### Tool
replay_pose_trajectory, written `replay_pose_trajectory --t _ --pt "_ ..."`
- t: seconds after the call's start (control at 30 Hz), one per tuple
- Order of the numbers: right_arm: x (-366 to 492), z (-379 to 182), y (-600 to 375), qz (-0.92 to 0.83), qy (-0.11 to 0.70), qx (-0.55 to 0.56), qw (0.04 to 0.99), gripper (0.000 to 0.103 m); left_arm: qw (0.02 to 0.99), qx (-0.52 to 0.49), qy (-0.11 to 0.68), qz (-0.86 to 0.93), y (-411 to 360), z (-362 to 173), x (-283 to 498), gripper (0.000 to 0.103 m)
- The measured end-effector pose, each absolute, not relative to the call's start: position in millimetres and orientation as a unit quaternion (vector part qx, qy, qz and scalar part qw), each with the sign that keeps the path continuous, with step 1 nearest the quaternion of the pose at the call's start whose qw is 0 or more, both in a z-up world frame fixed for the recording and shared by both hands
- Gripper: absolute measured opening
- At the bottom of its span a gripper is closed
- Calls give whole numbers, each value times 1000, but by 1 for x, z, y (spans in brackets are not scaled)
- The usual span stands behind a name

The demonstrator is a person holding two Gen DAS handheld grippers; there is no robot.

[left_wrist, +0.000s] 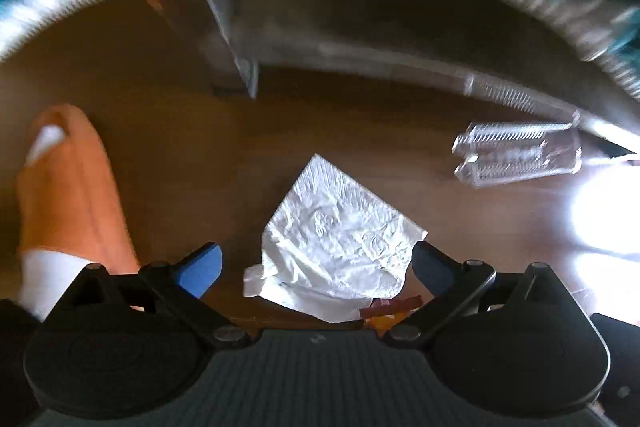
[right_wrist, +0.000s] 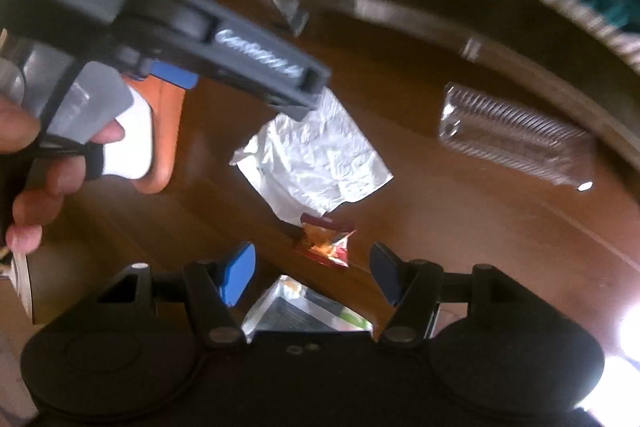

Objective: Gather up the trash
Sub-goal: 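Grasp the white paper sheet with the left tool while the right tool grasps the orange wrapper, then lift the paper sheet and orange wrapper and carry both over the teal bin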

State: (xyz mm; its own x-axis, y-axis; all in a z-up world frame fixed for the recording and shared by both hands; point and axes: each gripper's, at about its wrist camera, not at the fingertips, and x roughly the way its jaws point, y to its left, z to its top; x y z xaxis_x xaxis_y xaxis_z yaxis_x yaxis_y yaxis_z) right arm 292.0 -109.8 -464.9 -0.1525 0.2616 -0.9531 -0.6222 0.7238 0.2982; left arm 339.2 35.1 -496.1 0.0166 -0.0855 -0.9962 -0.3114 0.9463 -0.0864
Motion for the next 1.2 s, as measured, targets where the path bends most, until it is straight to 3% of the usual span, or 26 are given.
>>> replay_pose_trajectory --t 0.3,0.47,0.53,0.6,0.63,0.7,0.77,0.8,0.87,1.2 --pt "296 -529 -99 326 705 -109 620 63 628 -212 741 105 45 -570 332 100" --pt "292 -547 -93 325 710 -108 616 62 614 -232 747 110 47 -588 327 84" --pt "291 -551 -93 323 711 -108 615 61 615 -227 747 110 45 -590 326 69" --pt "291 -552 -93 321 708 -108 620 61 619 -224 744 114 43 -590 325 69" --pt "291 -553 -93 320 708 -107 621 59 621 -221 743 116 41 -589 324 66" --pt "292 -554 -93 316 709 -112 620 31 627 -209 740 123 40 -588 322 54" --pt "292 -557 -95 309 714 -121 617 20 629 -199 740 131 40 -585 320 41" --pt "293 -555 -95 308 714 -119 618 18 629 -198 740 133 41 -585 319 29" --pt "293 -553 -98 308 711 -123 621 13 627 -206 739 135 43 -584 318 17" --pt "316 -509 -122 311 689 -135 641 9 658 -189 719 120 35 -544 314 9"
